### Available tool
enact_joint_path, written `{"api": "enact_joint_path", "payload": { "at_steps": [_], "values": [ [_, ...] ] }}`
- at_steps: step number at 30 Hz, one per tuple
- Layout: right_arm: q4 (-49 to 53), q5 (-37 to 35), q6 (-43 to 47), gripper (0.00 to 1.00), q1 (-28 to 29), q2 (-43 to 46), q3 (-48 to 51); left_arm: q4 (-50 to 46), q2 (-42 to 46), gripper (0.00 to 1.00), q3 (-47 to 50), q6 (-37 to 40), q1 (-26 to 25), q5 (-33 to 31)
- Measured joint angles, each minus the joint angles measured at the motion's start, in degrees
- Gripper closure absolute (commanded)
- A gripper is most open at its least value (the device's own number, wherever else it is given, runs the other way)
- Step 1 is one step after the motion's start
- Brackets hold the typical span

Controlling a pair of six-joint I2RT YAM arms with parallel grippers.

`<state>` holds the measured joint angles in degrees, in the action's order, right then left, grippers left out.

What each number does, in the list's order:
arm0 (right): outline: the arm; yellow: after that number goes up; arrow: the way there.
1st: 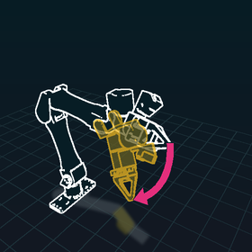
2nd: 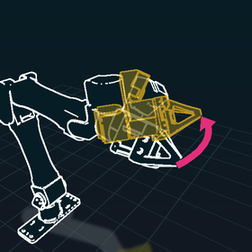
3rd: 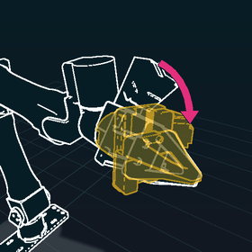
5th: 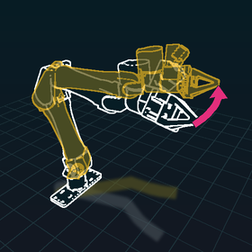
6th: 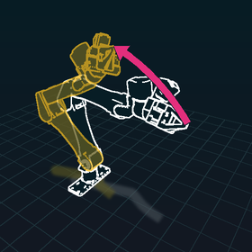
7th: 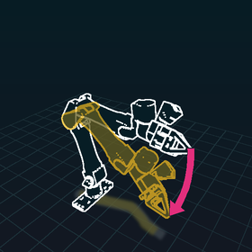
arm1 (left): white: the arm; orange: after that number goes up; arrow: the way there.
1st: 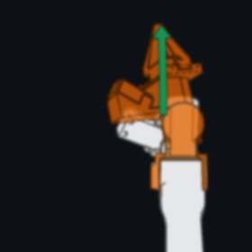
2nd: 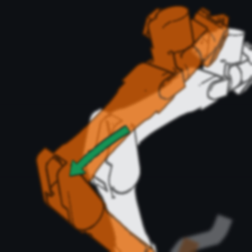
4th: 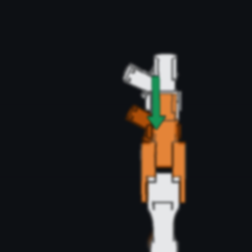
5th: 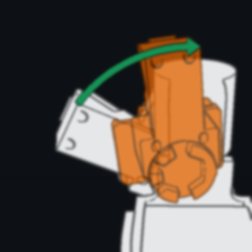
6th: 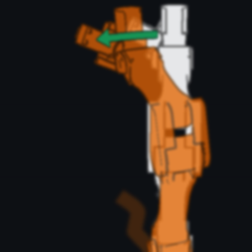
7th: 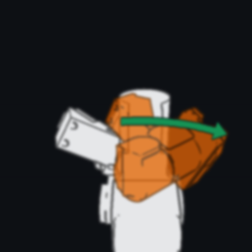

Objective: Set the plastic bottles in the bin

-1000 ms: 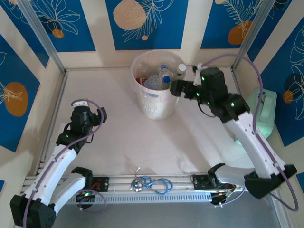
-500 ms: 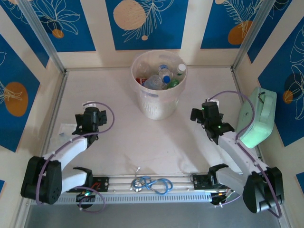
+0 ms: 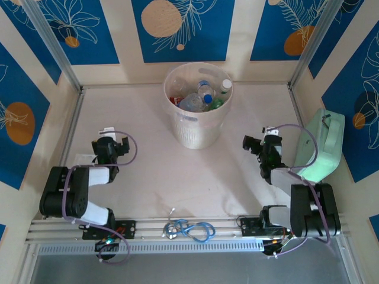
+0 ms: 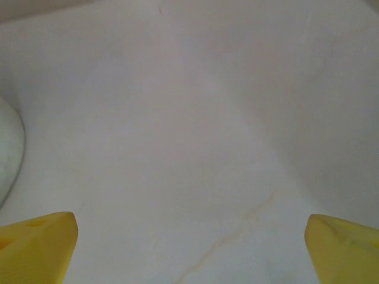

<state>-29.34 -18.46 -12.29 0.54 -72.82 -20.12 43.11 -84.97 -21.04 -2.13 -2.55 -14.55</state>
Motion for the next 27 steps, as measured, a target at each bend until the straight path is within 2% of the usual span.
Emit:
{"api": "enact_joint_path", "payload": {
  "at_steps": [2,5,7,12,27],
  "values": [
    [-5.38,2.36,1.86,0.01,0.24,-3.69,-0.07,4.61,-3.04,0.00,0.02,1.22,-0.48,3.54],
    [-13.64,5.60,4.59,0.01,1.73,-11.78,-0.50,6.32,-4.55,0.00,0.26,1.86,-0.63,6.08],
    [-13.97,7.72,4.92,0.01,1.60,-14.58,-0.79,7.69,-4.57,0.00,0.31,2.05,-0.63,6.47],
    [-14.82,8.92,4.87,0.01,-0.35,-14.86,-2.03,10.23,-4.59,0.00,0.31,2.32,-0.96,6.38],
    [-16.13,9.73,4.90,0.01,-0.13,-14.82,-2.38,10.91,-4.59,0.00,0.31,3.37,-2.14,5.11]
  ]
}}
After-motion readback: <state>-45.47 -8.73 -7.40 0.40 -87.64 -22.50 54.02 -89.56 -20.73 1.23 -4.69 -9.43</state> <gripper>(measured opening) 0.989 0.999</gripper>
